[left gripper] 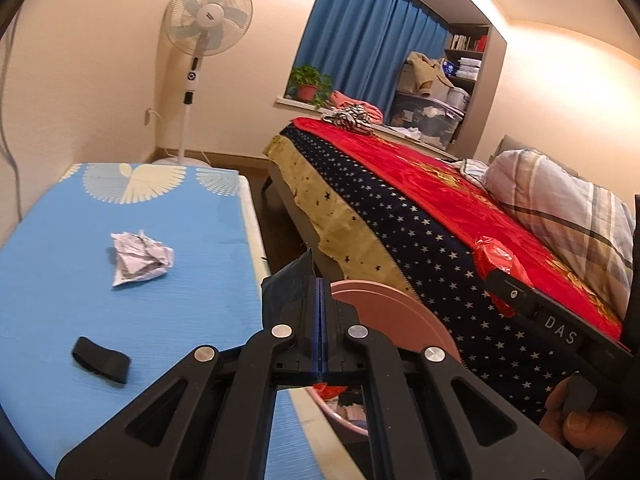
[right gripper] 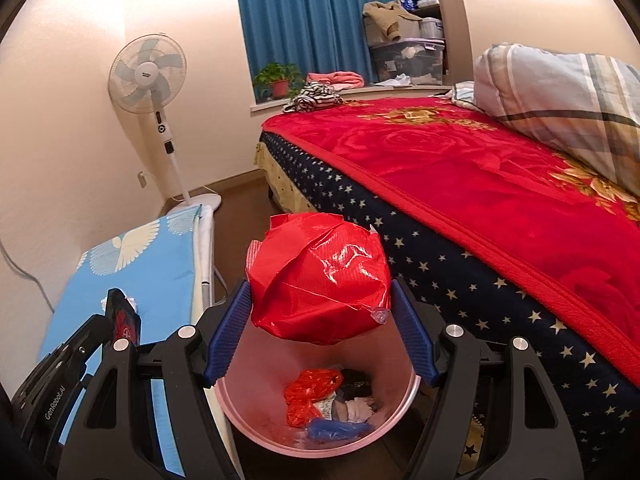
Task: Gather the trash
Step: 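Carry the red ball and black pouch over the pink bin with both grippers, then open the right gripper to drop the red ball while the left drops the pouch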
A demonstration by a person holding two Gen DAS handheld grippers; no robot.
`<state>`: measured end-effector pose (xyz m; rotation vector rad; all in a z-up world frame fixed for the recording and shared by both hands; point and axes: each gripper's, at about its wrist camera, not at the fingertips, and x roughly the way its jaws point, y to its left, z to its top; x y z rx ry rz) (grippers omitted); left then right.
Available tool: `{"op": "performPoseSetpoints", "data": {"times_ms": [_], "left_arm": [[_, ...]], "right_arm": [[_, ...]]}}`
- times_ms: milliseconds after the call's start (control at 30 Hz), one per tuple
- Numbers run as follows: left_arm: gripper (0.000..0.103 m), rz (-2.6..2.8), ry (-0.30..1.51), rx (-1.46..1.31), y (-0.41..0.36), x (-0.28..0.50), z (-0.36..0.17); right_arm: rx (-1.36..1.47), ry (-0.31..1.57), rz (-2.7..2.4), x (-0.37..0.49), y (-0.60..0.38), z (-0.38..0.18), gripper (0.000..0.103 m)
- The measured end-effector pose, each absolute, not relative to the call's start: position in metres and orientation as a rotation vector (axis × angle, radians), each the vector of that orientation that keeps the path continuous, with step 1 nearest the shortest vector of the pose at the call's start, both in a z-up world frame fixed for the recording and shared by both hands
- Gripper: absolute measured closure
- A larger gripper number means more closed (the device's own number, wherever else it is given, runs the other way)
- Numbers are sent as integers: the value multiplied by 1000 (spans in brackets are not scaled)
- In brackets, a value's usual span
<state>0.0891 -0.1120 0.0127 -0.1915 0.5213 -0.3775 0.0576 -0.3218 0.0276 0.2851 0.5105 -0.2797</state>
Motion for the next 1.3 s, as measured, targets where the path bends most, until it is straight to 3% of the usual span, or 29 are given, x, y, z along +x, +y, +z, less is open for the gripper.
{"op": "performPoseSetpoints", "data": {"times_ms": [933,1000,1067,1300], "left_arm": [[103,-567,575,-230,-159,112,-6],[100,-558,601,-234,-160,118,-12],[85,-543,632,-257,-157,122,-20],[85,-493,647,-294,-136,123,-24]], "right_arm": [[323,552,-312,72,-349,13,31],[326,564,-309,75,-350,10,30],[344,572,-316,76,-353,6,27],[347,565,-303,75,-348,9,28]]}}
